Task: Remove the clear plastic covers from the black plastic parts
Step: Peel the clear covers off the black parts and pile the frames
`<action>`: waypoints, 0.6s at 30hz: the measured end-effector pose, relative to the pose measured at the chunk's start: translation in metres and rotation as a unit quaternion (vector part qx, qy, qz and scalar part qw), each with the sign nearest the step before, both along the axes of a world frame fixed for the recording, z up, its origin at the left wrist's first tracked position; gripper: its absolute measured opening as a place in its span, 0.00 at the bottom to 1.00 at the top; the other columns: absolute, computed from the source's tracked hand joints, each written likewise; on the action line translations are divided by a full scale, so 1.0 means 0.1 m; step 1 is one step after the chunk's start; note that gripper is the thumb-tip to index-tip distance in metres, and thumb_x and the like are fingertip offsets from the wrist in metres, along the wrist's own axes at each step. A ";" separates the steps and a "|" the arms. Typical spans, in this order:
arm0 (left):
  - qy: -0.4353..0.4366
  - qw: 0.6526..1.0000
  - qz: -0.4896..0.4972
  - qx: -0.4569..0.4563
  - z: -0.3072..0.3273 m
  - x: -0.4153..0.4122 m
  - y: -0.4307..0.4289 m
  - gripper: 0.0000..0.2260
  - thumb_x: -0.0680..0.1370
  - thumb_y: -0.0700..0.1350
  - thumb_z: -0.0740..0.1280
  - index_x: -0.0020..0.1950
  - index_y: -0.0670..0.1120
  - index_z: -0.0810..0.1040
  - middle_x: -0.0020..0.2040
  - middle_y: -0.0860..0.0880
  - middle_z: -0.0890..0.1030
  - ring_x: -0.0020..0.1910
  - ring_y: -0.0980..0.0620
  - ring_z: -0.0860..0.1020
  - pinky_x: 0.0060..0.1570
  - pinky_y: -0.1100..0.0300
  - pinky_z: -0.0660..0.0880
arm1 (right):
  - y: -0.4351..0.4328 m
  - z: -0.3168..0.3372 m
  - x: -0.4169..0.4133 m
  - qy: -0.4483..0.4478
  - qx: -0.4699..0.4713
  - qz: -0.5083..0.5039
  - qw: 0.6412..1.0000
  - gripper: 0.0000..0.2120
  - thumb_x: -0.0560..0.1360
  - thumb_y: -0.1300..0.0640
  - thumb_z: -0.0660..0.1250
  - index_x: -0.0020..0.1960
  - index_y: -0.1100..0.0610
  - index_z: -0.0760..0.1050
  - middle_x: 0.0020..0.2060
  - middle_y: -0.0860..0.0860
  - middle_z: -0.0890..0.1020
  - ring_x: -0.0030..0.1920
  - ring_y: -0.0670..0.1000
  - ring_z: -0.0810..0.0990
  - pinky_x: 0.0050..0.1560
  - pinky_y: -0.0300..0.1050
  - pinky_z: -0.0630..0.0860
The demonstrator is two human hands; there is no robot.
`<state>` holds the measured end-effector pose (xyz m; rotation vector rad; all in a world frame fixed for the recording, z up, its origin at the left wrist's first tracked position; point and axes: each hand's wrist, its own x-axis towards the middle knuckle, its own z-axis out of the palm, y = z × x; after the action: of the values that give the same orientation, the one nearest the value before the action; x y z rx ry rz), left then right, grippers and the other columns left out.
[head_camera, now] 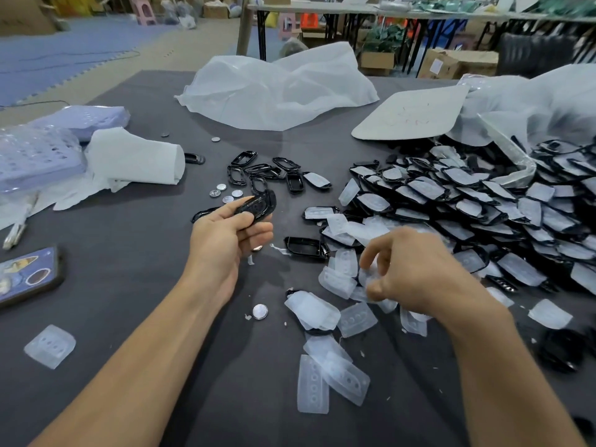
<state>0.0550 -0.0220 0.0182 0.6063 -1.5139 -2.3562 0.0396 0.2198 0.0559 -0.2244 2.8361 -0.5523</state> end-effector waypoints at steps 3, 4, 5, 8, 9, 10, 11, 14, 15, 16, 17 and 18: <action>-0.009 1.000 -0.003 -0.014 0.00 -0.01 -0.01 0.12 0.82 0.30 0.61 0.59 0.39 0.81 0.45 0.41 0.86 0.30 0.53 0.83 0.33 0.63 0.81 | -0.04 -0.01 0.00 0.014 0.006 -0.001 1.000 0.09 0.69 0.58 0.78 0.40 0.47 0.80 0.30 0.45 0.84 0.34 0.46 0.84 0.41 0.47 0.84; -0.010 1.000 -0.006 -0.021 -0.01 -0.01 0.00 0.12 0.82 0.30 0.61 0.58 0.40 0.81 0.46 0.40 0.85 0.30 0.53 0.83 0.34 0.63 0.81 | -0.05 -0.01 0.00 0.023 0.010 -0.002 1.000 0.08 0.70 0.58 0.77 0.39 0.47 0.80 0.32 0.46 0.84 0.36 0.47 0.84 0.43 0.49 0.84; -0.011 0.999 -0.009 -0.031 -0.01 -0.01 0.01 0.11 0.83 0.30 0.61 0.58 0.40 0.81 0.47 0.39 0.85 0.30 0.53 0.83 0.34 0.63 0.81 | -0.06 -0.02 0.00 0.032 0.015 -0.002 0.999 0.08 0.70 0.58 0.76 0.39 0.47 0.80 0.33 0.46 0.84 0.38 0.49 0.84 0.44 0.50 0.84; -0.016 0.998 -0.014 -0.053 -0.02 -0.01 0.03 0.11 0.83 0.31 0.62 0.59 0.40 0.81 0.48 0.39 0.84 0.30 0.54 0.82 0.34 0.63 0.81 | -0.07 -0.04 -0.01 0.050 0.015 -0.007 0.999 0.10 0.71 0.61 0.72 0.36 0.47 0.81 0.32 0.46 0.84 0.38 0.50 0.83 0.43 0.49 0.84; -0.017 0.998 -0.013 -0.055 -0.02 -0.02 0.03 0.11 0.83 0.31 0.62 0.59 0.40 0.81 0.48 0.39 0.84 0.30 0.54 0.82 0.34 0.63 0.81 | -0.06 -0.04 -0.01 0.053 0.006 -0.014 0.998 0.10 0.71 0.61 0.71 0.37 0.47 0.81 0.32 0.47 0.84 0.37 0.49 0.83 0.43 0.49 0.83; -0.018 0.998 -0.013 -0.056 -0.03 -0.02 0.03 0.11 0.83 0.31 0.62 0.59 0.40 0.81 0.48 0.39 0.84 0.30 0.54 0.82 0.33 0.63 0.81 | -0.04 -0.03 -0.01 0.056 -0.002 -0.023 0.998 0.09 0.71 0.60 0.72 0.38 0.46 0.80 0.33 0.46 0.84 0.38 0.49 0.83 0.43 0.48 0.83; -0.019 0.998 -0.014 -0.057 -0.03 -0.01 0.03 0.11 0.83 0.31 0.62 0.58 0.41 0.82 0.48 0.39 0.84 0.30 0.54 0.82 0.33 0.63 0.80 | -0.01 -0.02 -0.01 0.058 -0.004 -0.031 0.998 0.09 0.71 0.58 0.75 0.40 0.45 0.80 0.35 0.46 0.83 0.39 0.48 0.82 0.44 0.47 0.82; -0.018 0.998 -0.017 -0.060 -0.02 -0.01 0.02 0.12 0.82 0.30 0.62 0.54 0.42 0.82 0.45 0.41 0.85 0.30 0.54 0.82 0.33 0.63 0.80 | 0.05 0.01 0.00 0.048 0.021 -0.039 0.998 0.12 0.68 0.54 0.80 0.45 0.43 0.79 0.40 0.44 0.82 0.41 0.46 0.81 0.44 0.45 0.78; -0.017 0.998 -0.017 -0.062 -0.03 0.00 0.02 0.12 0.82 0.30 0.62 0.53 0.43 0.82 0.43 0.42 0.85 0.30 0.54 0.82 0.33 0.63 0.81 | 0.05 0.01 0.01 0.051 0.026 -0.041 0.998 0.11 0.68 0.54 0.80 0.44 0.43 0.80 0.41 0.44 0.82 0.42 0.47 0.81 0.45 0.46 0.80; -0.016 0.998 -0.018 -0.063 -0.03 0.00 0.02 0.12 0.82 0.30 0.62 0.52 0.43 0.82 0.41 0.44 0.86 0.30 0.54 0.82 0.33 0.63 0.81 | 0.04 0.01 0.01 0.059 0.030 -0.044 0.997 0.10 0.69 0.55 0.79 0.42 0.44 0.80 0.41 0.45 0.83 0.43 0.48 0.82 0.47 0.48 0.81; -0.015 0.998 -0.018 -0.064 -0.03 0.00 0.02 0.12 0.82 0.30 0.62 0.52 0.43 0.82 0.39 0.45 0.86 0.30 0.54 0.82 0.33 0.63 0.81 | 0.02 0.00 0.01 0.070 0.032 -0.046 0.996 0.10 0.69 0.56 0.78 0.39 0.44 0.80 0.40 0.46 0.83 0.43 0.49 0.82 0.48 0.49 0.82; -0.014 0.998 -0.019 -0.066 -0.03 0.00 0.02 0.12 0.82 0.30 0.62 0.51 0.44 0.82 0.38 0.47 0.86 0.30 0.54 0.82 0.33 0.63 0.81 | 0.02 0.00 0.01 0.082 0.033 -0.048 0.995 0.10 0.69 0.56 0.78 0.37 0.45 0.78 0.39 0.46 0.84 0.43 0.50 0.83 0.49 0.51 0.82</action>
<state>0.0555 -0.0202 0.0155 0.5866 -1.6917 -2.2603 0.0404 0.2216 0.0555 -0.1284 3.0320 -0.4797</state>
